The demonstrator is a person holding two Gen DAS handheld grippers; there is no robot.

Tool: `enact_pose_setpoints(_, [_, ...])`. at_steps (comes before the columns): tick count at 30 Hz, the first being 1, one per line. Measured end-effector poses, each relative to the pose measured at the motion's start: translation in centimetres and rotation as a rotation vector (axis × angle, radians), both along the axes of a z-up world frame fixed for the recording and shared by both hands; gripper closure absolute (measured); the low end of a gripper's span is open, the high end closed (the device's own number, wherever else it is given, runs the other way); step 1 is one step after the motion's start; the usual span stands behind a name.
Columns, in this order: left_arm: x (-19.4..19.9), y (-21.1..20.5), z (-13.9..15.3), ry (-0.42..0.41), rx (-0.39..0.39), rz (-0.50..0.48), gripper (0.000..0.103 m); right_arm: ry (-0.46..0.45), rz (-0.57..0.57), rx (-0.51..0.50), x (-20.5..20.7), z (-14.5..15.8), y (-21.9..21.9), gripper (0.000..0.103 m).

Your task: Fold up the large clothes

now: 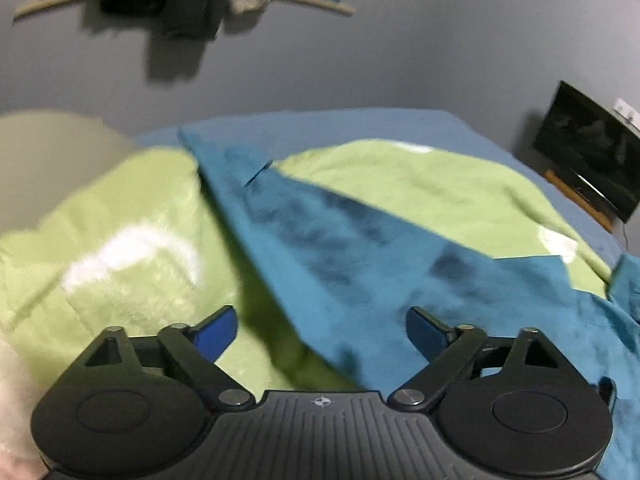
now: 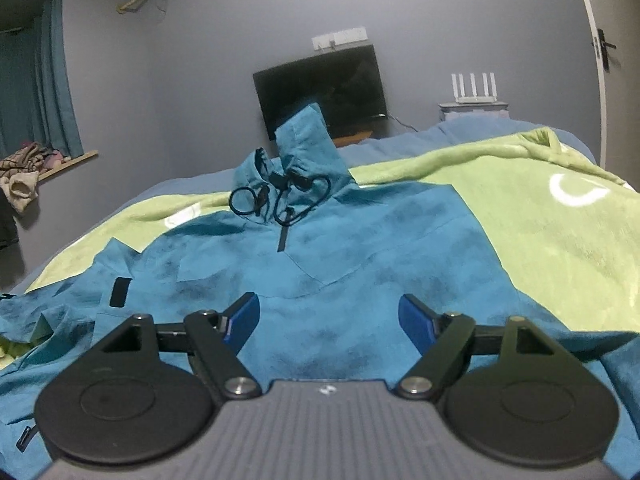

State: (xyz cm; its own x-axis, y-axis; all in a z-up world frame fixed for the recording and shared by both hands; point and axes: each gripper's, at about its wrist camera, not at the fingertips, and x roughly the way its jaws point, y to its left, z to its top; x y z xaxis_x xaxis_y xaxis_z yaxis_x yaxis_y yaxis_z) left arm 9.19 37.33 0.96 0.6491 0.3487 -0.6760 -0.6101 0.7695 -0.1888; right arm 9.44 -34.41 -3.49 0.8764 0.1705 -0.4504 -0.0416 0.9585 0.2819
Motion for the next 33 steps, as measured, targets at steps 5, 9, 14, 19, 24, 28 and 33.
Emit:
enact_pose_setpoints(5, [1.2, 3.2, -2.0, 0.0, -0.079, 0.07, 0.022, 0.024, -0.007, -0.015, 0.7, -0.3, 0.4, 0.026])
enact_pose_setpoints(9, [2.6, 4.4, -2.6, 0.014, -0.098, 0.084, 0.027, 0.036, 0.004, -0.039, 0.9, -0.5, 0.8, 0.026])
enact_pose_setpoints(14, [4.1, 4.8, -3.3, 0.046, -0.173, 0.039, 0.097, 0.057, 0.016, -0.058, 1.4, -0.8, 1.3, 0.026])
enact_pose_setpoints(19, [4.9, 1.9, -1.5, 0.005, -0.021, -0.012, 0.101, 0.069, 0.026, -0.065, 1.8, -1.0, 1.5, 0.026])
enact_pose_setpoints(24, [4.4, -1.8, 2.8, -0.156, 0.048, -0.107, 0.102, 0.07, 0.039, -0.065, 2.0, -1.2, 1.5, 0.026])
enact_pose_setpoints(28, [3.9, -6.1, 6.7, -0.277, 0.075, -0.211, 0.102, 0.066, 0.042, -0.058, 2.0, -1.2, 1.5, 0.026])
enact_pose_setpoints(33, [4.6, -13.9, 10.3, -0.389, 0.136, -0.4, 0.102, 0.06, 0.044, -0.049, 1.9, -1.3, 1.5, 0.026])
